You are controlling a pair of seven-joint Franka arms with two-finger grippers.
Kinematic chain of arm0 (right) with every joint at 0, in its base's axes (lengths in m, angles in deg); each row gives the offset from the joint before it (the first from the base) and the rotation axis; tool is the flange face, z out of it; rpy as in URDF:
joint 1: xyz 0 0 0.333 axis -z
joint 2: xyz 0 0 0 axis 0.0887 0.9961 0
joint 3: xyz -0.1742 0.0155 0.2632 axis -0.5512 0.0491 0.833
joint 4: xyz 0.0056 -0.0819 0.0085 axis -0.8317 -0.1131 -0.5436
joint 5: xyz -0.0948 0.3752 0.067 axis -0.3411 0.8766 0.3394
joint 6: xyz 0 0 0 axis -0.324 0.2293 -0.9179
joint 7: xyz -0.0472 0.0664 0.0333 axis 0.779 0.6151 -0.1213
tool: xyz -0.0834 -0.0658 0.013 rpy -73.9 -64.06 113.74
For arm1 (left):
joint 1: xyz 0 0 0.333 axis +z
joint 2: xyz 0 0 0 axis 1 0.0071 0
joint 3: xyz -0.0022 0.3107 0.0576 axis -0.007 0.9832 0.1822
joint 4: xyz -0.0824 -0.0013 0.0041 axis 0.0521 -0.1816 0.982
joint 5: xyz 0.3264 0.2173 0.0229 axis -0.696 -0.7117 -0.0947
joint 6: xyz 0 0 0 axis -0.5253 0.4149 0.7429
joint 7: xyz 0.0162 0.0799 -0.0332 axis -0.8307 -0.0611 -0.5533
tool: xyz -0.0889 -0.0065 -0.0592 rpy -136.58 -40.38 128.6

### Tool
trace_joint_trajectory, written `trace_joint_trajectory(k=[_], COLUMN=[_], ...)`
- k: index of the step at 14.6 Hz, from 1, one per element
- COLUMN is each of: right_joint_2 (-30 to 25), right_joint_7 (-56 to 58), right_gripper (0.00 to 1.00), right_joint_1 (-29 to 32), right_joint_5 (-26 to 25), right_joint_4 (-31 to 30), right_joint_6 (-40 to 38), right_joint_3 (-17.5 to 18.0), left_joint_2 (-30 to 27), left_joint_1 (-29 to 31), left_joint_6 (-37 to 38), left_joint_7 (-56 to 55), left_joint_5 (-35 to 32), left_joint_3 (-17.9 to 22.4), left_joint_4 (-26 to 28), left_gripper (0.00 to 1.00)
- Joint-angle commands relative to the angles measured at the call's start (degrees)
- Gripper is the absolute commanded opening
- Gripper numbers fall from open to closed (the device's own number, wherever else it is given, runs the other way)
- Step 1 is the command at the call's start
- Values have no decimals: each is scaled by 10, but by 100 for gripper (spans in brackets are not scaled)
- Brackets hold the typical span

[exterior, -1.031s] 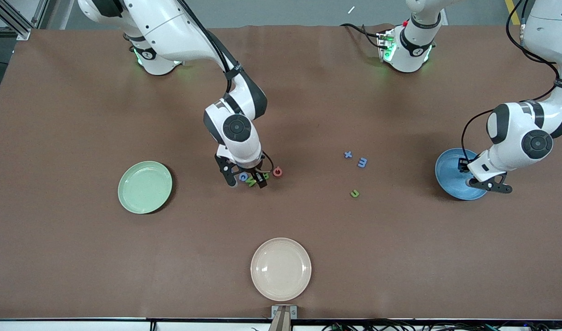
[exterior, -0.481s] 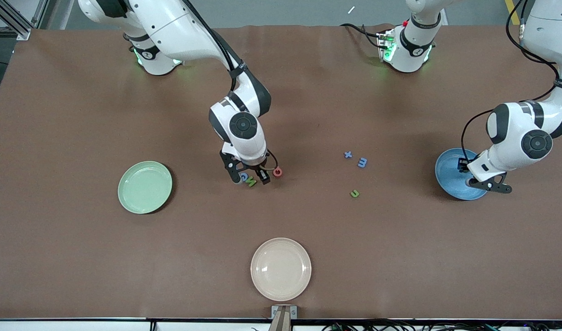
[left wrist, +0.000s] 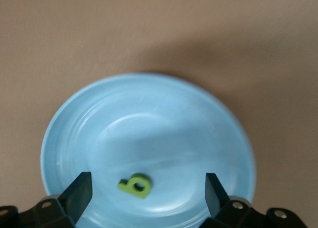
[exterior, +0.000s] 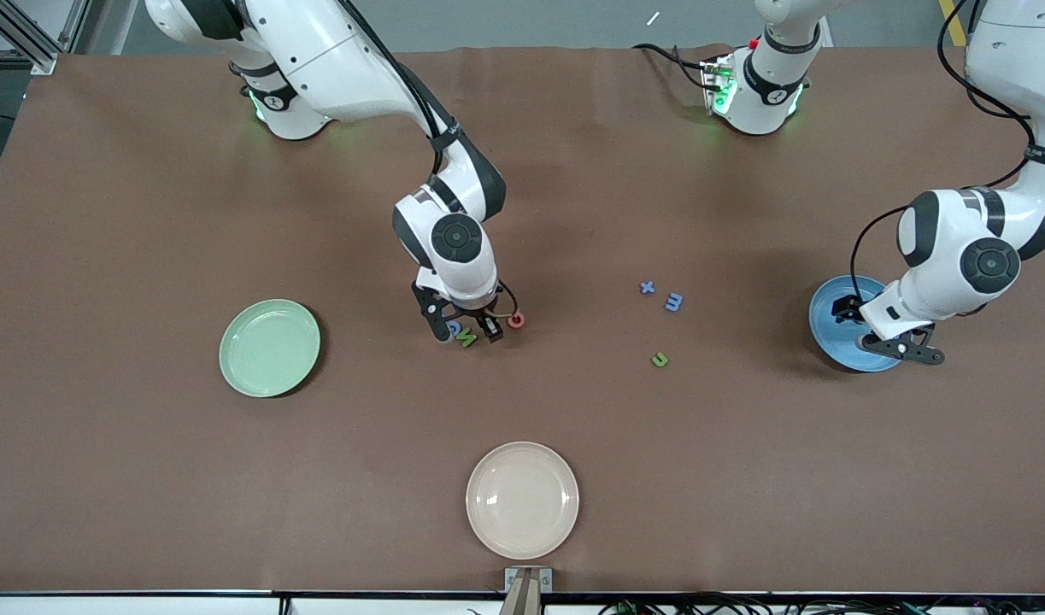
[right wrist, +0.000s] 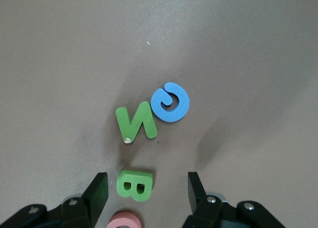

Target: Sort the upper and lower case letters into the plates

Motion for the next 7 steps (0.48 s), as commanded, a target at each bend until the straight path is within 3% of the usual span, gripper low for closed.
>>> trace_joint_trajectory(k=[1,4,7], right_joint_2=[16,34,38], right_joint_7=[-10,-24,-24], right_gripper=[71,71,68], right_joint_1=[-7,-7,-7], right_joint_5=[-1,-5,-7], right_joint_4=[21,42,44], right_joint_6=[2,2,3], right_joint_3=[-5,-5,-5], left_joint_2=[-12,-1,22], left_joint_1=[1,-18,-77], left_joint_6=[4,4,4], left_joint_7=[-99,-185,-271], left_joint_5=[-11,-10,-9], left_joint_3=[-51,-90,-91], left_joint_4=[2,-13,-42], left_gripper=[100,100,100])
